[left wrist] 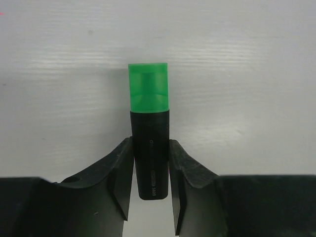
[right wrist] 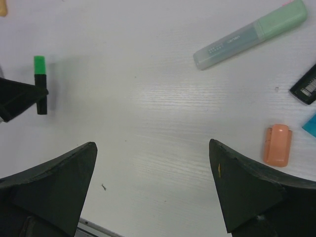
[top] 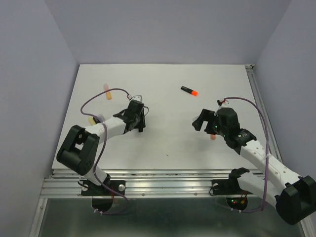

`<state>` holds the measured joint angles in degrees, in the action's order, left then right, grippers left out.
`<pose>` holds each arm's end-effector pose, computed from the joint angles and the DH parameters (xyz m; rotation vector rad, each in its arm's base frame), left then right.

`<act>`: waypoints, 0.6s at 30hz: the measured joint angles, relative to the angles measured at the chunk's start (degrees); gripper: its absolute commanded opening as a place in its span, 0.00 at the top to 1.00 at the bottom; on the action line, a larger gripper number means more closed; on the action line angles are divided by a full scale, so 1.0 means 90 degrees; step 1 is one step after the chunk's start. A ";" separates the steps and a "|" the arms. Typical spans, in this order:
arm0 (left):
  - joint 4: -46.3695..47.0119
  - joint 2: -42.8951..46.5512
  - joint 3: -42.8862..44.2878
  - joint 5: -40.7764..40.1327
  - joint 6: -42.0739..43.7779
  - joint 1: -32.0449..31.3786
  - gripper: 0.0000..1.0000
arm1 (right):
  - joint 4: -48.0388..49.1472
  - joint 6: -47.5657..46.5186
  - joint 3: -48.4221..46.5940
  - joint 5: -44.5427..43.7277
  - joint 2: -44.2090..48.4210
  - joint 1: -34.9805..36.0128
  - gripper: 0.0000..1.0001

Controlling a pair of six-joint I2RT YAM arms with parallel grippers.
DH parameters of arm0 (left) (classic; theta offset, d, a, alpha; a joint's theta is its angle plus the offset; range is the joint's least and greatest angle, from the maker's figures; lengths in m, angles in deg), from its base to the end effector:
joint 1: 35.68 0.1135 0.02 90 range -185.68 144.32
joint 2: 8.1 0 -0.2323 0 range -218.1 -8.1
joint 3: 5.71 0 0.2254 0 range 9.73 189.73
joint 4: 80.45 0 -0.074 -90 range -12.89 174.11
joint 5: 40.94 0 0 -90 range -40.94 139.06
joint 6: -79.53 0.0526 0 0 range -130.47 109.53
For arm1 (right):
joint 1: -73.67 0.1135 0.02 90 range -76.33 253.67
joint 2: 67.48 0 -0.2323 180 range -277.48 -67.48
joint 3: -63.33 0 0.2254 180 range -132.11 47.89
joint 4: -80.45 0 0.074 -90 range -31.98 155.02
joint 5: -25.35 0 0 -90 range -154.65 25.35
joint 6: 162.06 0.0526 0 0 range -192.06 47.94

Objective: Open the pen caps

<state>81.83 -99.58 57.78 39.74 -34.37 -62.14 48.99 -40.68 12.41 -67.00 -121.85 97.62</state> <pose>0.2840 -0.1318 0.1498 -0.0256 2.3674 -0.2352 0.1959 0.0847 0.2163 0.1678 2.2178 0.4982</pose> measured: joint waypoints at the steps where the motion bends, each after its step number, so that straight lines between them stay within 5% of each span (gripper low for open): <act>1: 0.0056 0.0311 -0.0151 0.0148 0.0000 -0.0313 1.00 | 0.0153 0.0056 0.0032 0.0206 0.0002 0.0000 0.00; 10: 0.1345 0.1702 -0.0299 0.0493 -0.0257 -0.2747 1.00 | 0.1416 0.1064 0.0403 0.1508 0.0005 0.0000 0.00; 18: 0.1620 0.1428 -0.0299 0.0296 -0.0418 -0.3519 1.00 | 0.2399 0.1902 0.0551 0.2266 -0.0053 0.0007 0.01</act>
<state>96.41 -86.73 55.09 42.41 -38.13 -93.81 70.58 -23.57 17.37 -46.61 -122.33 97.68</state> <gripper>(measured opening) 0.407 0.998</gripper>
